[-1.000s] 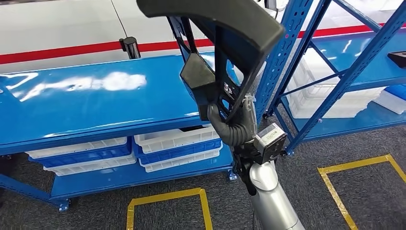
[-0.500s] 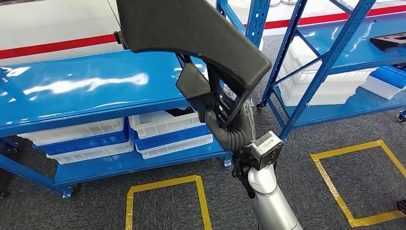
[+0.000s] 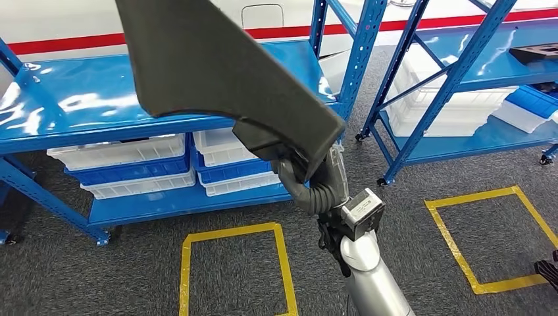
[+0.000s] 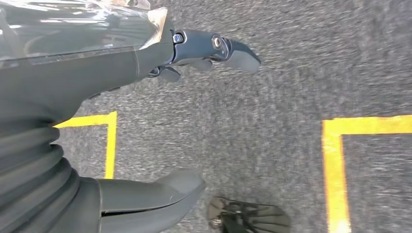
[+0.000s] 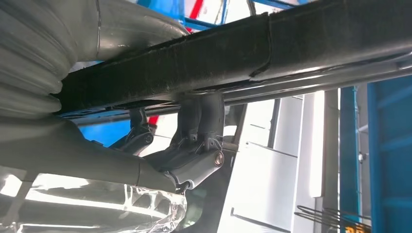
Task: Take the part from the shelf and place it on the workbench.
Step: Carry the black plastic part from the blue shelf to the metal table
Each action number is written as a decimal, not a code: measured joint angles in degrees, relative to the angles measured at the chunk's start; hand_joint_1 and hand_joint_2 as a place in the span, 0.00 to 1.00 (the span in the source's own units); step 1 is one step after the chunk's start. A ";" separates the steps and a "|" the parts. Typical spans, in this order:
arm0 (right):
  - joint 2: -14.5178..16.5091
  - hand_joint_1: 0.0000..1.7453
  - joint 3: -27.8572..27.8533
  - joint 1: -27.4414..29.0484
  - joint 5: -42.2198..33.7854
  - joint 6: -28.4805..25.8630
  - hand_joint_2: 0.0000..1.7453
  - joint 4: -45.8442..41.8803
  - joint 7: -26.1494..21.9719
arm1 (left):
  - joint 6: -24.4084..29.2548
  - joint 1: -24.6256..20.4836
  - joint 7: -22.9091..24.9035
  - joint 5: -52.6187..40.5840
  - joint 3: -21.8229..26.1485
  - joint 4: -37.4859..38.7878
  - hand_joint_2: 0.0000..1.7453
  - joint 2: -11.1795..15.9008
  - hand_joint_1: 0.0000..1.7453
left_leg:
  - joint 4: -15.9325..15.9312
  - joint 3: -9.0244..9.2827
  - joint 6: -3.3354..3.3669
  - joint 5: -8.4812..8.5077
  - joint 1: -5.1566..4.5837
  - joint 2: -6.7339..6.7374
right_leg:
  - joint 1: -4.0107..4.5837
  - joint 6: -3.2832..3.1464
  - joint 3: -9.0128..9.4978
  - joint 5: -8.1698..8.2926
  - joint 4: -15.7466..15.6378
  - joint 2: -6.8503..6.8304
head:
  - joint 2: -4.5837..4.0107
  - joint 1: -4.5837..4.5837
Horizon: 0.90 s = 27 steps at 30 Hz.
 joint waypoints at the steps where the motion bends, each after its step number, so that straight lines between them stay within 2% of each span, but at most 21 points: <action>1: -0.12 1.00 0.07 0.15 0.00 0.00 1.00 0.04 0.01 | 0.01 0.01 -0.04 0.05 0.01 0.00 1.00 -0.02 0.00 | 0.04 -1.10 0.06 0.83 -0.14 0.03 | 0.06 0.26 -0.14 -0.93 2.77 0.02 | 0.00 0.01; 2: -0.22 1.00 0.16 0.37 0.00 0.00 1.00 0.09 0.02 | 0.02 0.02 -0.07 0.13 0.02 0.00 1.00 -0.04 0.00 | 0.07 -2.20 0.05 1.65 -0.27 0.06 | 0.16 0.70 0.56 -0.79 3.97 0.03 | 0.00 0.00; 3: -0.28 1.00 0.25 0.62 0.01 0.00 1.00 0.14 0.02 | 0.04 0.02 -0.09 0.20 0.03 0.00 1.00 -0.07 0.00 | 0.10 -3.27 0.00 2.49 -0.41 0.08 | 0.31 1.16 2.28 0.13 3.20 0.04 | 0.00 0.01; 4: -0.32 1.00 0.36 0.82 0.01 0.00 1.00 0.18 0.02 | 0.05 0.02 -0.09 0.26 0.04 0.00 1.00 -0.10 0.00 | 0.11 -4.25 -0.08 3.30 -0.53 0.07 | 0.47 1.39 4.94 1.17 0.54 0.04 | 0.00 -0.01; 6: -0.28 1.00 0.57 0.96 0.01 0.00 1.00 0.18 0.01 | 0.06 0.00 -0.09 0.32 0.05 -0.01 1.00 -0.23 0.00 | 0.17 -5.64 -0.43 4.81 -0.75 0.07 | 1.06 0.76 11.63 1.29 -7.99 0.00 | 0.00 -0.02; 8: -0.23 1.00 0.68 1.08 0.01 0.00 1.00 0.16 -0.04 | 0.00 0.00 -0.09 0.34 0.06 -0.01 1.00 -0.33 0.00 | -0.16 -6.07 -1.05 6.29 -0.72 0.12 | 1.66 -0.25 14.89 0.48 -13.53 0.02 | 0.00 -0.16; 9: -0.24 1.00 0.69 1.18 0.01 0.00 1.00 0.18 -0.07 | -0.03 0.04 -0.09 0.36 0.07 -0.01 1.00 -0.34 0.00 | -0.54 -6.12 -1.45 7.09 -0.64 0.14 | 1.81 -0.68 14.79 0.74 -14.32 0.04 | 0.00 -0.19; 10: -0.28 1.00 0.69 1.27 0.00 0.00 1.00 0.22 -0.09 | -0.05 0.09 -0.09 0.36 0.08 0.00 1.00 -0.29 0.00 | -0.89 -6.27 -1.80 7.59 -0.45 0.10 | 1.45 -1.11 14.16 1.48 -14.40 0.06 | 0.00 -0.24; 11: -0.28 1.00 0.70 1.30 -0.01 0.00 1.00 0.25 -0.10 | -0.06 0.14 -0.09 0.37 0.09 0.00 1.00 -0.26 0.00 | -0.72 -6.71 -2.16 6.99 -0.30 -0.01 | 1.16 -1.66 13.65 2.26 -14.53 0.03 | 0.00 -0.24; 12: -0.26 1.00 0.70 1.33 -0.01 0.00 1.00 0.30 -0.10 | -0.06 0.19 -0.08 0.38 0.10 0.00 1.00 -0.22 0.00 | 0.40 -7.34 -2.50 5.14 -0.17 -0.16 | 0.79 -2.22 13.02 3.22 -14.69 -0.04 | 0.00 -0.27; 13: -0.23 1.00 0.71 1.36 -0.01 0.00 1.00 0.33 -0.11 | -0.06 0.21 -0.07 0.40 0.11 0.00 1.00 -0.17 0.00 | 2.65 -8.14 -2.83 2.25 0.06 -0.30 | 0.46 -2.60 12.29 4.15 -14.75 -0.12 | 0.00 -0.30; 15: -0.20 1.00 0.72 1.51 -0.02 0.00 1.00 0.38 -0.11 | -0.06 0.24 -0.05 0.42 0.11 0.00 1.00 -0.10 0.00 | 10.04 -9.70 -3.68 -3.75 0.51 -0.46 | 0.50 -2.83 10.46 5.83 -14.65 -0.22 | 0.00 -0.34; 16: -0.21 1.00 0.72 1.62 -0.01 0.00 1.00 0.42 -0.11 | -0.06 0.24 -0.05 0.42 0.11 0.00 1.00 -0.05 0.00 | 13.35 -9.99 -4.10 -5.01 0.79 -0.48 | 0.46 -2.66 9.49 6.56 -14.58 -0.26 | 0.00 -0.33; 17: -0.23 1.00 0.72 1.75 -0.01 0.00 1.00 0.46 -0.11 | -0.06 0.24 -0.05 0.43 0.12 0.00 1.00 0.01 0.00 | 15.35 -9.60 -4.50 -5.03 1.09 -0.48 | 0.37 -2.40 8.50 7.24 -14.43 -0.31 | 0.00 -0.33; 18: -0.25 1.00 0.72 1.86 0.00 0.00 1.00 0.50 -0.11 | -0.06 0.24 -0.05 0.45 0.12 -0.01 1.00 0.06 0.00 | 15.27 -8.20 -4.88 -4.03 1.41 -0.46 | 0.19 -2.09 7.57 7.78 -14.21 -0.34 | 0.00 -0.33; 19: -0.26 1.00 0.72 1.95 0.01 0.00 1.00 0.52 -0.11 | -0.06 0.22 -0.05 0.49 0.13 -0.01 1.00 0.10 0.00 | 13.02 -5.69 -5.27 -2.73 1.77 -0.44 | -0.07 -1.70 6.66 8.22 -13.85 -0.35 | 0.00 -0.34; 21: -0.26 1.00 0.69 2.00 0.15 0.10 1.00 0.54 -0.14 | -0.11 0.08 -0.10 0.54 0.13 -0.02 1.00 0.05 0.00 | 5.62 0.09 -5.96 -2.46 2.11 -0.69 | -0.29 -0.88 5.01 8.84 -12.89 -0.36 | 0.00 -0.39; 22: -0.26 1.00 0.66 2.05 0.40 0.24 1.00 0.54 -0.21 | -0.15 0.03 -0.14 0.55 0.13 -0.02 1.00 0.03 0.00 | 2.74 1.96 -5.93 -2.98 2.06 -0.86 | -0.23 -0.39 4.49 9.17 -12.53 -0.38 | 0.00 -0.37; 23: -0.28 1.00 0.64 2.11 0.76 0.40 1.00 0.55 -0.39 | -0.19 0.01 -0.19 0.53 0.13 -0.02 1.00 0.02 0.00 | 1.25 2.71 -5.70 -3.65 1.83 -1.04 | -0.04 0.12 4.18 9.51 -12.38 -0.40 | 0.00 -0.35; 25: -0.38 1.00 0.62 2.28 1.69 0.66 1.00 0.57 -0.81 | -0.26 0.05 -0.28 0.47 0.14 -0.02 1.00 0.14 0.00 | 0.79 2.39 -4.41 -3.30 1.34 -1.05 | 0.12 1.30 3.91 10.20 -12.55 -0.42 | 0.00 -0.26; 27: -0.48 1.00 0.61 2.38 2.40 0.81 1.00 0.57 -1.06 | -0.22 0.01 -0.49 0.19 0.14 -0.03 1.00 0.20 0.00 | 0.35 1.79 -2.64 -2.43 0.99 -0.86 | 0.00 1.72 2.75 9.02 -11.11 -0.36 | 0.00 -0.25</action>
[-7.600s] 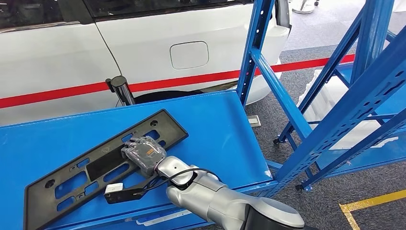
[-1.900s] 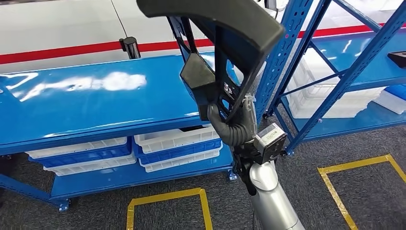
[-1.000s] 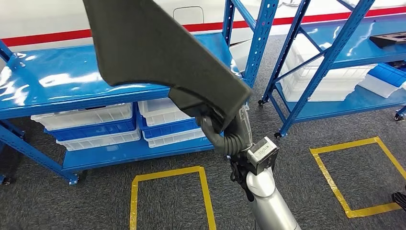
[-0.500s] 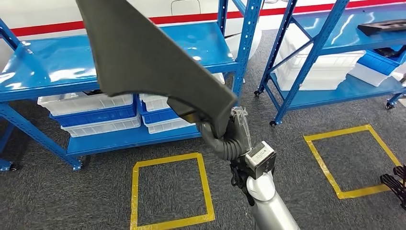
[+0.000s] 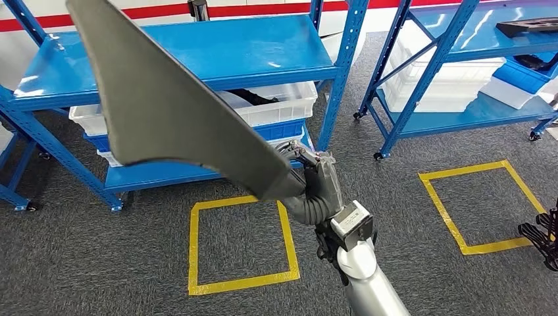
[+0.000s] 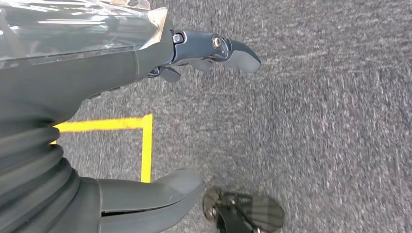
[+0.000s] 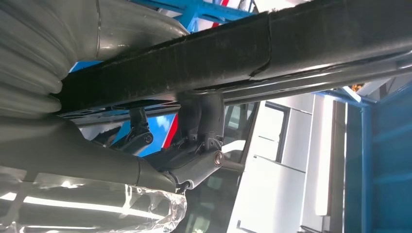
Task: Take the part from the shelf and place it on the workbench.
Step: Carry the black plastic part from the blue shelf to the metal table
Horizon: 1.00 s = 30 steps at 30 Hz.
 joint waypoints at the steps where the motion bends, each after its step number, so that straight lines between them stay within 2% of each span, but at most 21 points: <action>1: -0.06 1.00 -0.03 0.03 0.37 0.13 1.00 0.00 -0.04 | 0.10 -0.02 -0.10 -0.24 -0.01 -0.01 1.00 0.04 0.00 | -0.24 -0.43 0.88 0.46 -0.06 0.13 | -0.05 -0.20 -1.14 -1.73 2.38 0.07 | 0.00 0.00; 3: -0.22 1.00 -0.09 0.13 1.43 0.55 1.00 0.00 -0.10 | 0.31 -0.01 -0.27 -0.75 -0.03 -0.03 1.00 0.14 0.00 | -0.26 -1.47 1.86 1.28 -0.31 0.26 | -0.01 -0.73 -3.90 -6.10 10.03 0.27 | 0.00 0.02; 4: -0.34 1.00 -0.10 0.24 2.03 0.75 1.00 0.00 -0.13 | 0.35 0.00 -0.34 -0.96 -0.05 -0.04 1.00 0.17 0.00 | -0.24 -1.99 2.05 1.68 -0.45 0.24 | 0.07 -0.70 -4.81 -7.57 13.55 0.34 | 0.00 0.01; 5: -0.44 1.00 -0.08 0.36 2.56 0.97 1.00 0.01 -0.13 | 0.30 0.00 -0.40 -1.13 -0.08 -0.04 1.00 0.18 0.00 | -0.22 -2.47 2.13 2.08 -0.60 0.14 | 0.16 -0.49 -4.82 -8.14 15.43 0.39 | 0.00 0.01; 6: -0.52 1.00 -0.05 0.44 2.91 1.20 1.00 0.04 -0.14 | 0.22 0.00 -0.45 -1.31 -0.10 -0.04 1.00 0.19 0.00 | -0.20 -2.89 2.13 2.46 -0.75 -0.06 | 0.30 -0.22 -3.59 -7.81 14.96 0.45 | 0.00 0.01; 7: -0.58 1.00 -0.02 0.49 3.16 1.42 1.00 0.07 -0.17 | 0.12 0.00 -0.47 -1.46 -0.14 -0.04 1.00 0.19 0.00 | -0.19 -3.26 2.08 2.84 -0.90 -0.36 | 0.46 -0.08 -1.25 -7.04 12.37 0.62 | 0.00 0.01; 9: -0.63 1.00 0.05 0.43 3.50 1.87 1.00 0.11 -0.28 | -0.23 -0.04 -0.50 -1.67 -0.20 -0.05 1.00 0.15 0.00 | -0.18 -3.77 1.82 3.55 -1.04 -1.03 | 0.97 -0.64 5.24 -5.88 3.60 1.87 | 0.00 -0.03; 10: -0.63 1.00 0.09 0.41 3.60 2.02 1.00 0.12 -0.35 | -0.38 -0.07 -0.51 -1.70 -0.22 -0.07 1.00 0.13 0.00 | -0.22 -3.92 1.59 3.90 -1.08 -1.33 | 1.21 -1.05 7.54 -5.65 0.32 2.46 | 0.00 -0.06; 11: -0.65 1.00 0.12 0.39 3.69 2.14 1.00 0.15 -0.44 | -0.54 -0.08 -0.51 -1.71 -0.22 -0.09 1.00 0.14 0.00 | -0.24 -4.03 1.29 4.25 -1.07 -1.63 | 1.45 -1.44 8.73 -5.64 -1.69 2.88 | 0.00 -0.03; 13: -0.69 1.00 0.16 0.45 3.73 2.25 1.00 0.25 -0.56 | -0.64 -0.02 -0.51 -1.71 -0.22 -0.10 1.00 0.24 0.00 | -0.43 -4.15 0.59 4.86 -1.15 -2.26 | 1.52 -1.91 8.60 -5.37 -2.38 2.56 | 0.00 0.10; 15: -0.65 1.00 0.25 0.47 3.78 2.38 1.00 0.40 -0.68 | -0.62 0.07 -0.50 -1.71 -0.21 -0.13 1.00 0.44 0.00 | 0.42 -4.74 0.01 4.07 -1.15 -2.20 | 0.63 -2.83 8.60 -4.75 -2.99 1.73 | 0.00 0.11; 16: -0.61 1.00 0.32 0.53 3.89 2.44 1.00 0.50 -0.79 | -0.60 0.09 -0.50 -1.71 -0.20 -0.15 1.00 0.53 0.00 | 2.20 -5.55 -0.28 2.56 -1.10 -1.78 | 0.15 -3.41 8.59 -4.35 -3.23 1.24 | 0.00 0.04; 18: -0.58 1.00 0.45 0.93 4.32 2.52 1.00 0.74 -1.08 | -0.57 0.13 -0.51 -1.71 -0.20 -0.17 1.00 0.66 0.00 | 9.05 -8.19 -0.96 -1.91 -0.73 -0.67 | -0.03 -3.99 8.30 -3.86 -3.28 0.25 | 0.00 -0.06; 19: -0.62 1.00 0.51 1.29 4.58 2.53 1.00 0.90 -1.23 | -0.59 0.17 -0.53 -1.71 -0.20 -0.17 1.00 0.69 0.00 | 12.54 -9.39 -1.38 -3.52 -0.47 -0.41 | -0.01 -4.00 8.13 -3.73 -3.23 -0.31 | 0.00 -0.07; 20: -0.67 1.00 0.60 1.72 4.82 2.54 1.00 1.07 -1.36 | -0.62 0.24 -0.55 -1.71 -0.20 -0.17 1.00 0.73 0.00 | 14.73 -9.94 -1.81 -4.17 -0.16 -0.22 | -0.02 -3.91 7.99 -3.68 -3.15 -0.88 | 0.00 -0.05; 21: -0.70 1.00 0.72 2.15 5.04 2.55 1.00 1.24 -1.50 | -0.66 0.31 -0.57 -1.71 -0.20 -0.17 1.00 0.76 0.00 | 14.83 -9.47 -2.23 -3.72 0.19 0.05 | -0.13 -3.84 7.86 -3.66 -3.01 -1.44 | 0.00 -0.05; 22: -0.73 1.00 0.86 2.51 5.21 2.60 1.00 1.41 -1.67 | -0.72 0.35 -0.61 -1.71 -0.20 -0.17 1.00 0.82 0.00 | 12.81 -7.97 -2.67 -2.45 0.59 0.49 | -0.30 -3.72 7.72 -3.69 -2.76 -1.93 | 0.00 -0.05; 24: -0.73 1.00 1.11 2.93 5.62 2.75 1.00 1.70 -2.03 | -0.86 0.35 -0.76 -1.71 -0.20 -0.15 1.00 0.89 0.00 | 5.76 -3.50 -3.44 0.13 1.21 2.20 | -0.36 -3.11 7.07 -4.00 -1.82 -2.74 | 0.00 -0.17; 26: -0.73 1.00 1.32 3.08 5.96 3.01 1.00 1.98 -2.28 | -0.97 0.31 -0.94 -1.71 -0.20 -0.16 1.00 0.95 0.00 | 2.18 -1.50 -3.04 0.89 1.17 3.20 | 0.17 -2.20 6.57 -4.35 -0.99 -3.21 | 0.00 -0.17; 29: -0.64 1.00 1.68 3.15 6.06 3.51 1.00 2.46 -2.64 | -0.97 0.25 -1.07 -1.71 -0.19 -0.19 1.00 1.10 0.00 | 1.84 -2.19 -0.98 0.74 0.68 2.15 | 0.62 -0.91 6.49 -4.35 -0.74 -3.71 | 0.00 0.02; 30: -0.60 1.00 1.86 3.16 6.07 3.71 1.00 2.66 -2.84 | -0.92 0.25 -1.06 -1.70 -0.19 -0.19 1.00 1.13 0.00 | 1.69 -2.45 -0.26 1.06 0.54 1.67 | 0.52 -0.69 6.02 -4.93 0.06 -3.26 | 0.00 0.06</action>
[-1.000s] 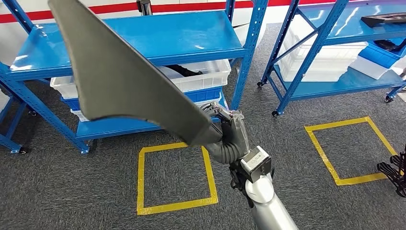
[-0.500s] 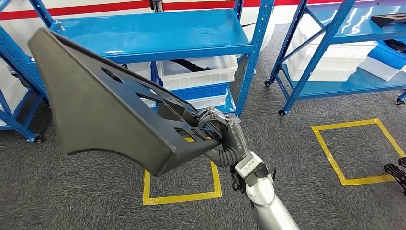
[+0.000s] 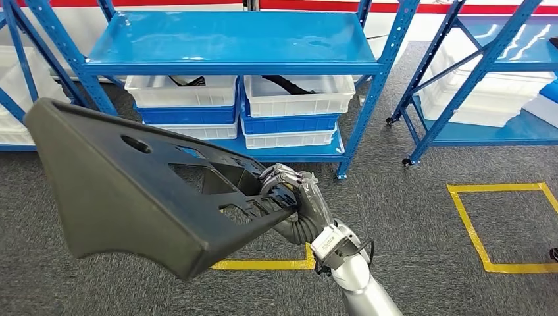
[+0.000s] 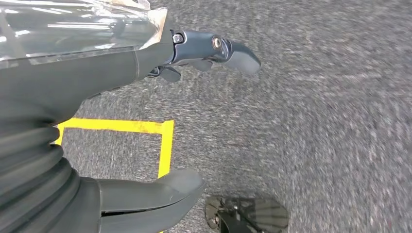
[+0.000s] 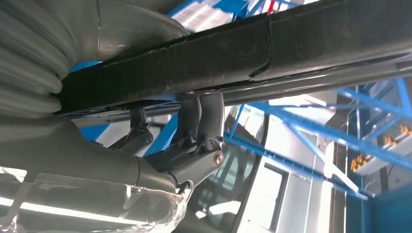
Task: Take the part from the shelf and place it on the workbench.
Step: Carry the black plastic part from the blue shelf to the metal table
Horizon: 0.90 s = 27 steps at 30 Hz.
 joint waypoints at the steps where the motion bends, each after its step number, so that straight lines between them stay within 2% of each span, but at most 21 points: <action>1: 0.03 1.00 0.24 0.01 0.02 0.22 1.00 0.24 -0.21 | 0.09 -0.01 0.03 0.07 0.01 0.00 1.00 0.02 0.00 | -0.21 -0.24 0.63 0.39 -0.07 -0.43 | -0.10 -0.04 -1.02 -1.28 2.09 0.80 | 0.00 0.12; 3: 0.03 1.00 0.61 0.04 0.05 0.57 1.00 0.67 -0.54 | 0.25 -0.02 0.09 0.22 0.03 0.00 1.00 0.06 0.00 | -0.34 -0.79 1.46 0.95 -0.23 -1.19 | -0.15 -0.63 -3.89 -4.66 8.39 2.70 | 0.00 0.25; 4: 0.02 1.00 0.74 0.05 0.05 0.68 1.00 0.91 -0.60 | 0.30 -0.03 0.10 0.29 0.03 0.00 1.00 0.08 0.00 | -0.33 -1.09 1.68 1.15 -0.37 -1.60 | -0.08 -0.82 -5.48 -6.11 11.92 3.19 | 0.00 0.33; 5: 0.01 1.00 0.82 0.06 0.05 0.74 1.00 1.15 -0.61 | 0.30 -0.01 0.11 0.32 0.03 0.00 1.00 0.07 0.00 | -0.32 -1.36 1.81 1.36 -0.54 -2.08 | 0.00 -0.79 -6.47 -6.84 14.23 3.41 | 0.00 0.33; 6: 0.01 1.00 0.90 0.06 0.06 0.78 1.00 1.40 -0.62 | 0.30 0.04 0.13 0.35 0.03 0.00 1.00 0.07 0.00 | -0.31 -1.60 1.87 1.58 -0.72 -2.61 | 0.09 -0.65 -6.78 -6.99 15.21 3.56 | 0.00 0.33; 7: 0.01 1.00 0.98 0.05 0.07 0.80 1.00 1.63 -0.64 | 0.30 0.08 0.14 0.38 0.03 0.00 1.00 0.06 0.00 | -0.31 -1.81 1.86 1.85 -0.90 -3.28 | 0.18 -0.43 -5.76 -6.18 13.64 3.77 | 0.00 0.33; 9: 0.03 1.00 1.06 -0.01 0.08 0.82 1.00 1.92 -0.67 | 0.30 0.11 0.17 0.42 0.03 0.00 1.00 0.03 0.00 | -0.30 -2.05 1.64 2.33 -1.06 -4.48 | 0.32 -0.24 -1.53 -3.52 6.04 4.85 | 0.00 0.33; 10: 0.05 1.00 1.11 -0.04 0.08 0.82 1.00 2.02 -0.69 | 0.31 0.10 0.17 0.43 0.03 0.00 1.00 0.01 0.00 | -0.29 -2.13 1.42 2.54 -1.18 -5.01 | 0.53 -0.45 0.39 -2.34 2.26 5.58 | 0.00 0.33; 11: 0.08 1.00 1.16 -0.07 0.09 0.83 1.00 2.08 -0.72 | 0.31 0.09 0.18 0.43 0.03 0.00 1.00 0.00 0.00 | -0.30 -2.20 1.17 2.69 -1.24 -5.35 | 0.71 -0.82 1.27 -1.79 0.31 6.13 | 0.00 0.33; 12: 0.12 1.00 1.21 -0.09 0.09 0.83 1.00 2.13 -0.76 | 0.32 0.10 0.19 0.43 0.03 0.00 1.00 -0.01 0.00 | -0.33 -2.27 0.90 2.86 -1.29 -5.62 | 0.91 -1.23 1.61 -1.52 -0.72 6.46 | 0.00 0.31; 14: 0.22 1.00 1.32 -0.12 0.10 0.83 1.00 2.21 -0.82 | 0.32 0.18 0.19 0.43 0.04 0.00 1.00 0.00 0.00 | -0.61 -2.36 0.28 3.23 -1.23 -6.10 | 1.31 -1.87 1.38 -1.17 -0.72 6.02 | 0.00 0.28; 15: 0.29 1.00 1.38 -0.15 0.10 0.83 1.00 2.24 -0.84 | 0.33 0.24 0.19 0.43 0.04 0.00 1.00 0.01 0.00 | -0.75 -2.45 -0.04 3.45 -1.18 -6.37 | 1.21 -2.21 1.49 -0.90 -0.86 5.73 | 0.00 0.27; 17: 0.52 1.00 1.53 -0.26 0.10 0.85 1.00 2.28 -0.85 | 0.34 0.32 0.19 0.43 0.03 0.00 1.00 0.08 0.00 | -0.10 -2.96 -0.48 3.01 -1.13 -5.70 | 0.56 -2.93 1.69 -0.21 -1.27 4.96 | 0.00 0.24; 18: 0.65 1.00 1.60 -0.30 0.07 0.86 1.00 2.31 -0.88 | 0.35 0.30 0.19 0.43 0.03 0.00 1.00 0.12 0.00 | 1.31 -3.64 -0.62 1.89 -1.13 -4.77 | 0.21 -3.36 1.73 0.12 -1.46 4.50 | 0.00 0.17; 20: 0.81 1.00 1.69 -0.29 -0.01 0.92 1.00 2.44 -0.97 | 0.37 0.22 0.19 0.43 0.03 0.00 1.00 0.14 0.00 | 7.21 -6.15 -0.98 -2.03 -1.09 -2.72 | 0.20 -3.91 1.40 0.44 -1.53 3.55 | 0.00 0.06; 21: 0.84 1.00 1.71 -0.29 -0.07 0.94 1.00 2.56 -1.03 | 0.37 0.21 0.20 0.42 0.03 0.00 1.00 0.14 0.00 | 10.92 -7.66 -1.24 -3.95 -0.96 -2.22 | 0.27 -4.07 1.22 0.52 -1.51 2.94 | 0.00 0.02; 22: 0.84 1.00 1.72 -0.28 -0.11 0.96 1.00 2.70 -1.07 | 0.37 0.23 0.20 0.42 0.03 0.00 1.00 0.14 0.00 | 13.82 -8.75 -1.51 -5.15 -0.81 -1.93 | 0.32 -4.10 1.07 0.56 -1.50 2.32 | 0.00 0.03; 23: 0.84 1.00 1.73 -0.27 -0.15 0.93 1.00 2.84 -1.13 | 0.38 0.26 0.21 0.40 0.03 0.00 1.00 0.15 0.00 | 15.01 -8.95 -1.74 -5.37 -0.63 -1.69 | 0.35 -4.11 0.97 0.60 -1.46 1.70 | 0.00 0.02; 24: 0.84 1.00 1.73 -0.27 -0.19 0.88 1.00 2.94 -1.21 | 0.40 0.29 0.22 0.38 0.04 0.00 1.00 0.19 0.00 | 13.99 -8.04 -1.92 -4.59 -0.41 -1.39 | 0.33 -4.11 0.91 0.61 -1.42 1.13 | 0.00 0.02; 26: 0.84 1.00 1.70 -0.27 -0.28 0.46 1.00 3.03 -1.44 | 0.43 0.30 0.23 0.34 0.04 0.00 1.00 0.33 0.00 | 6.88 -3.64 -2.06 -1.72 -0.07 0.21 | 0.35 -3.83 0.90 0.47 -1.16 0.15 | 0.00 0.00; 27: 0.84 1.00 1.63 -0.24 -0.43 0.13 1.00 3.04 -1.57 | 0.43 0.27 0.25 0.31 0.04 0.00 1.00 0.39 0.00 | 3.45 -1.64 -1.84 -0.65 -0.08 1.12 | 0.56 -3.53 0.82 0.30 -0.95 -0.22 | 0.00 -0.01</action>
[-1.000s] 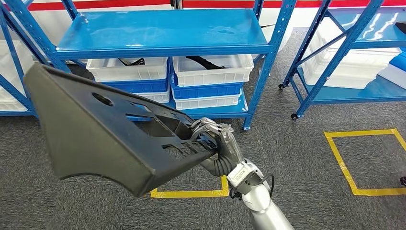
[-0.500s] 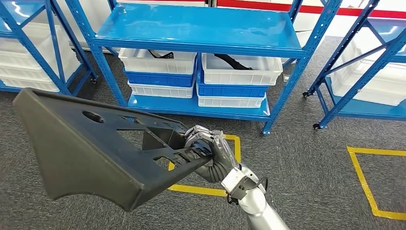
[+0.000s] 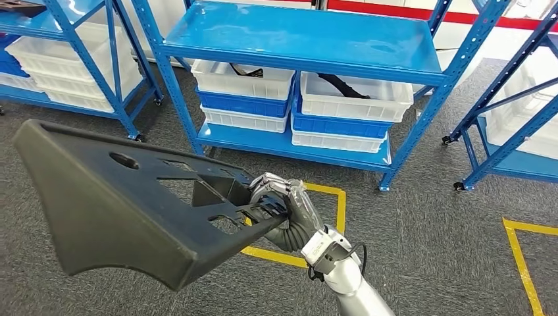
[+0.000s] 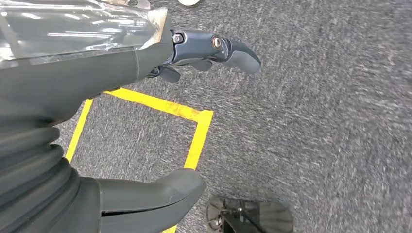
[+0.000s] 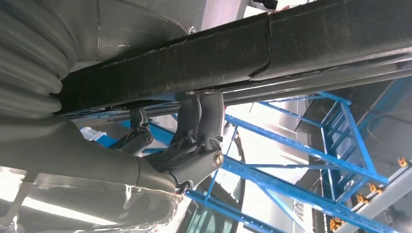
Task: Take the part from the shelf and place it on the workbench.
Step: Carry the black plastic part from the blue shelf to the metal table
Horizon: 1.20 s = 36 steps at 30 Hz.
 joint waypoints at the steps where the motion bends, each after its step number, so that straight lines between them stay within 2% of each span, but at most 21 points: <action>1: 0.00 1.00 -0.16 0.07 -0.24 -0.36 1.00 0.00 -0.14 | 0.01 -0.03 0.04 -0.02 -0.01 0.00 1.00 0.05 0.00 | -2.31 1.28 0.36 0.56 -0.09 0.61 | 0.20 0.40 -0.04 -0.13 0.17 -0.33 | 0.00 0.13; 2: 0.01 1.00 -0.37 0.14 -0.53 -0.67 1.00 0.00 -0.31 | 0.02 -0.06 0.10 -0.04 -0.01 0.00 1.00 0.07 0.00 | -3.27 1.69 0.81 0.63 -0.29 0.89 | 0.43 0.80 -0.09 -0.19 0.26 -0.66 | 0.00 0.26; 4: 0.05 1.00 -0.92 0.26 -1.13 -1.04 1.00 -0.01 -0.53 | 0.08 -0.05 0.29 -0.05 -0.01 0.00 1.00 0.16 0.00 | -3.45 1.46 1.77 0.91 -0.67 -0.10 | 0.62 1.56 -0.09 -0.17 0.16 -1.31 | 0.00 0.52; 6: 0.10 1.00 -1.57 0.26 -1.63 -1.16 1.00 -0.08 -0.54 | 0.21 -0.05 0.50 -0.11 -0.01 0.00 1.00 0.20 0.00 | -4.03 1.46 2.74 1.47 -0.70 -0.94 | 0.36 2.11 -0.68 -1.08 1.41 -0.16 | 0.00 0.51; 9: 0.09 1.00 -2.65 0.28 -1.89 -1.18 1.00 -0.31 0.29 | 0.46 -0.20 0.77 -0.46 -0.01 -0.01 1.00 0.21 0.00 | -4.41 1.05 3.74 2.15 -0.58 -2.41 | -0.15 2.06 -5.18 -5.64 11.04 3.36 | 0.00 0.61; 11: 0.06 1.00 -3.23 0.37 -1.89 -1.18 1.00 -0.36 0.90 | 0.54 -0.14 0.81 -0.80 -0.02 -0.01 1.00 0.20 0.00 | -4.38 0.69 3.77 2.39 -0.64 -3.65 | -0.28 2.47 -7.59 -7.14 16.15 3.85 | 0.00 0.63; 12: 0.08 1.00 -3.46 0.44 -1.90 -1.18 1.00 -0.38 1.02 | 0.59 -0.08 0.83 -0.98 -0.03 0.00 1.00 0.19 0.00 | -4.35 0.60 3.67 2.51 -0.62 -4.29 | -0.39 2.94 -7.31 -6.60 15.68 3.91 | 0.00 0.63; 13: 0.10 1.00 -3.64 0.49 -1.89 -1.18 1.00 -0.44 1.09 | 0.64 -0.03 0.84 -1.17 -0.05 0.00 1.00 0.19 0.00 | -4.33 0.56 3.49 2.63 -0.56 -4.95 | -0.56 3.51 -5.86 -5.25 12.90 4.07 | 0.00 0.63; 15: 0.16 1.00 -3.86 0.58 -1.88 -1.18 1.00 -0.69 1.14 | 0.70 -0.03 0.86 -1.41 -0.08 -0.01 1.00 0.18 0.00 | -4.24 0.48 2.95 2.88 -0.52 -6.20 | -0.89 4.26 -1.81 -2.31 4.78 5.37 | 0.00 0.63; 17: 0.31 1.00 -3.99 0.71 -1.85 -1.18 1.00 -1.13 1.16 | 0.72 -0.02 0.89 -1.54 -0.10 -0.02 1.00 0.19 0.00 | -4.26 0.26 2.22 3.17 -0.62 -7.11 | -0.77 3.67 0.00 -1.01 0.48 6.28 | 0.00 0.59; 19: 0.54 1.00 -4.07 0.89 -1.63 -1.15 1.00 -1.67 1.15 | 0.74 0.17 0.92 -1.60 -0.09 -0.01 1.00 0.20 0.00 | -4.57 0.04 1.43 3.58 -0.53 -7.61 | -0.49 2.41 0.02 -0.67 0.25 5.75 | 0.00 0.56; 21: 0.85 1.00 -4.06 1.01 -1.16 -1.04 1.00 -2.13 1.10 | 0.74 0.38 0.96 -1.65 -0.09 0.00 1.00 0.23 0.00 | -3.73 -0.59 0.92 2.97 -0.40 -6.21 | -0.72 1.32 0.14 -0.13 0.11 4.98 | 0.00 0.46; 23: 1.13 1.00 -4.02 1.18 -0.76 -0.94 1.00 -2.43 0.99 | 0.71 0.38 1.01 -1.70 -0.10 0.00 1.00 0.25 0.00 | 1.19 -2.80 0.72 -0.26 -0.43 -3.77 | -0.78 0.50 -0.03 0.23 0.00 4.03 | 0.00 0.28; 25: 1.22 1.00 -4.00 1.37 -0.54 -0.90 1.00 -2.55 0.92 | 0.66 0.32 1.10 -1.80 -0.12 0.00 1.00 0.24 0.00 | 8.74 -6.11 0.53 -4.04 -0.44 -2.80 | -0.41 0.17 -0.30 0.29 0.02 2.93 | 0.00 0.18; 26: 1.24 1.00 -3.99 1.44 -0.48 -0.89 1.00 -2.56 0.91 | 0.64 0.33 1.15 -1.85 -0.13 0.00 1.00 0.24 0.00 | 11.12 -7.05 0.51 -4.83 -0.44 -2.68 | -0.24 0.13 -0.40 0.30 0.03 2.31 | 0.00 0.18; 27: 1.25 1.00 -3.98 1.50 -0.45 -0.88 1.00 -2.56 0.90 | 0.62 0.34 1.21 -1.87 -0.14 0.00 1.00 0.26 0.00 | 11.41 -6.92 0.55 -4.57 -0.45 -2.58 | -0.12 0.13 -0.44 0.29 0.04 1.71 | 0.00 0.17; 28: 1.26 1.00 -3.97 1.54 -0.45 -0.88 1.00 -2.58 0.89 | 0.61 0.35 1.26 -1.87 -0.13 0.00 1.00 0.31 0.00 | 9.36 -5.54 0.68 -3.38 -0.46 -2.32 | -0.04 0.14 -0.43 0.28 0.04 1.14 | 0.00 0.18; 31: 1.37 1.00 -3.97 1.52 -0.45 -0.88 1.00 -2.74 0.89 | 0.56 0.13 1.31 -1.91 -0.13 -0.02 1.00 0.50 0.00 | -1.40 0.87 1.52 0.37 -0.85 0.24 | 0.51 0.36 -0.31 0.16 0.13 -0.23 | 0.00 0.24; 33: 1.48 1.00 -3.94 1.47 -0.44 -0.88 1.00 -2.86 0.87 | 0.54 -0.04 1.36 -1.95 -0.14 -0.01 1.00 0.55 0.00 | -3.69 1.84 2.10 0.72 -1.30 0.67 | 0.90 0.73 -0.36 0.10 0.12 -1.00 | 0.00 0.35; 35: 1.55 1.00 -3.91 1.41 -0.43 -0.88 1.00 -2.97 0.86 | 0.52 -0.05 1.46 -2.02 -0.14 0.00 1.00 0.56 0.00 | -4.06 1.72 2.76 1.14 -1.34 -0.42 | 0.92 1.28 -0.43 0.00 0.15 -1.49 | 0.00 0.39; 36: 1.56 1.00 -3.90 1.38 -0.42 -0.88 1.00 -3.03 0.86 | 0.51 -0.05 1.52 -2.06 -0.15 -0.01 1.00 0.57 0.00 | -4.35 1.76 3.17 1.42 -1.24 -0.90 | 0.86 1.52 -0.67 -0.48 0.76 -0.84 | 0.00 0.41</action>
